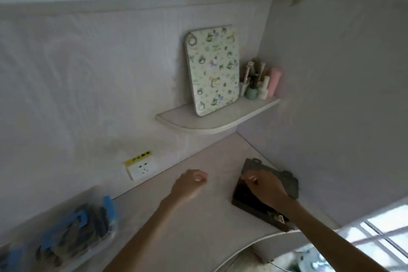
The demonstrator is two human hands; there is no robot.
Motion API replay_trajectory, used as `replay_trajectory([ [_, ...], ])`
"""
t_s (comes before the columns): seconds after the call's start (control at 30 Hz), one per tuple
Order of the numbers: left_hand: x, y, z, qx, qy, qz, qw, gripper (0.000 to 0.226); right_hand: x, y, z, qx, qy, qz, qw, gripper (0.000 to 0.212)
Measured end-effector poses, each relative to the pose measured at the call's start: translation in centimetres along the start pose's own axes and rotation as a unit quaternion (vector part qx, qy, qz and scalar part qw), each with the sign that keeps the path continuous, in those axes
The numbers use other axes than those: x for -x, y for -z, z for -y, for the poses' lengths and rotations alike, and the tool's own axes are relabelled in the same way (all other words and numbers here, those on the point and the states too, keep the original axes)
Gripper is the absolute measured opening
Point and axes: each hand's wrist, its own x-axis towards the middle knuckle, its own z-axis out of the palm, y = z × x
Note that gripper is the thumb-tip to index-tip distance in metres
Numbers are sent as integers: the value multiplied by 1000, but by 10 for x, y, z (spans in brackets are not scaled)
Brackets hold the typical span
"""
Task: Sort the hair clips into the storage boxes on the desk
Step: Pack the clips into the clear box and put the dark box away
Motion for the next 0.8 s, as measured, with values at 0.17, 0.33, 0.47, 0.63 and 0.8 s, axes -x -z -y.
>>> replay_trajectory([
  [0.17, -61, -79, -37, -26, 38, 135, 990, 32, -8, 15, -94, -7, -184, -35, 982, 37],
  [0.33, -86, -130, -59, 92, 82, 150, 981, 29, -5, 12, -137, -248, -367, 124, 888, 32],
  [0.47, -85, -124, -62, 209, 169, 100, 958, 37, -13, 13, -133, -387, -374, 105, 836, 27],
  [0.63, -75, -82, -34, 340, 225, 22, 913, 32, -47, 12, -113, -457, -285, 144, 830, 59],
  [0.8, -70, -47, -1, 426, 236, -16, 873, 71, -73, 14, -102, -520, -222, 149, 811, 60],
])
